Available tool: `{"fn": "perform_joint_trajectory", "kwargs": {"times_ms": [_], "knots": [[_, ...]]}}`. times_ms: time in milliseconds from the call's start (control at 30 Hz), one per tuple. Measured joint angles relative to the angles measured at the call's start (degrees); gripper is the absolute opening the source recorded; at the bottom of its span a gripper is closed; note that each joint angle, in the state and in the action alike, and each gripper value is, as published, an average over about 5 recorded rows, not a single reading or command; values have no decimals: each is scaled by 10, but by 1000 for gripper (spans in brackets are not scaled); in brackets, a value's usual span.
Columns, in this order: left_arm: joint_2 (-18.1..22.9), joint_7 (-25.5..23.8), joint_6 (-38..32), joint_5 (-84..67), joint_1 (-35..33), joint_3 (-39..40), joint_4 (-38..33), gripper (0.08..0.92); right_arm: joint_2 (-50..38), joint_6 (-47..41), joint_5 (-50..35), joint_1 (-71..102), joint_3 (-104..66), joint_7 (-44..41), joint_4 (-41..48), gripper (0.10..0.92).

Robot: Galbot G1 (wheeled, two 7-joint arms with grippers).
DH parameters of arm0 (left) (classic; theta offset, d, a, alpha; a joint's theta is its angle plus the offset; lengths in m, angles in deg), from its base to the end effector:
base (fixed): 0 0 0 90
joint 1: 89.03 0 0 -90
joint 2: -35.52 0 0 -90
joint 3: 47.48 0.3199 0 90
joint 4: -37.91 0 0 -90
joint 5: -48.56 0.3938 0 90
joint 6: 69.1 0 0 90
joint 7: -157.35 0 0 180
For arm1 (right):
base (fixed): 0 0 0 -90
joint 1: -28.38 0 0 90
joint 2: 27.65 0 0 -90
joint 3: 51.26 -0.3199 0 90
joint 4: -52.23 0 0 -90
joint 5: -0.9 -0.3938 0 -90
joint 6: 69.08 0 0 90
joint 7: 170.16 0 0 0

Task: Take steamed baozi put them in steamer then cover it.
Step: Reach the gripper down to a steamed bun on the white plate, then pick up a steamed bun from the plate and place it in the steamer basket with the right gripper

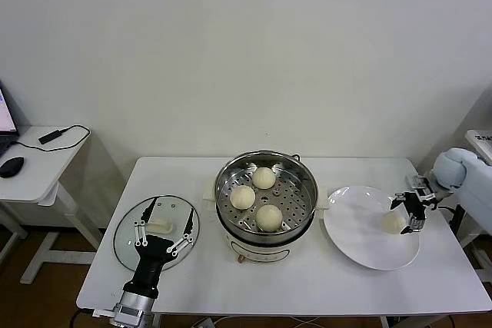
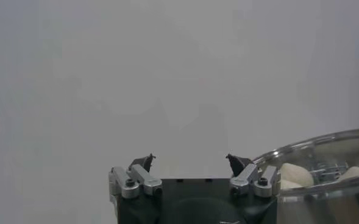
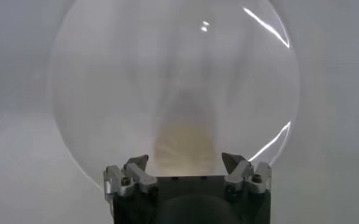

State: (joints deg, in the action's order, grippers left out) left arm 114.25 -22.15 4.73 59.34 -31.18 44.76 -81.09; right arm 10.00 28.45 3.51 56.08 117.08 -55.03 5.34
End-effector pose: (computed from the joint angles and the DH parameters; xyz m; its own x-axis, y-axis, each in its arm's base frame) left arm 0.2227 0.0120 -0.2925 -0.9575 0.2078 -0.1999 0.1353 0.9360 0.3249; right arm 0.5429 -0.2944 -0.2194 -0.1131 -0.0822 0.9902 -0.9936 0.0093 -0.1127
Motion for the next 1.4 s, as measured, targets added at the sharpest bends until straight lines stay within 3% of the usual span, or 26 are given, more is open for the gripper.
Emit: {"fn": "perform_joint_trajectory", "kwargs": {"times_ms": [500,900,1133,1400], "knots": [[0,0,4,-7,2,0,-5,823,5,-4,-3,18,-16,16,15,612],[-4,1,10,-7,9,8,-8,823,-6,-10,-53,-75,40,-31,-33,612],[-6,2,8,-7,7,8,-8,823,18,-37,-144,-224,149,-78,-100,619],[-5,4,7,-8,10,10,-8,823,65,-96,-265,-349,251,-75,-198,620]]}}
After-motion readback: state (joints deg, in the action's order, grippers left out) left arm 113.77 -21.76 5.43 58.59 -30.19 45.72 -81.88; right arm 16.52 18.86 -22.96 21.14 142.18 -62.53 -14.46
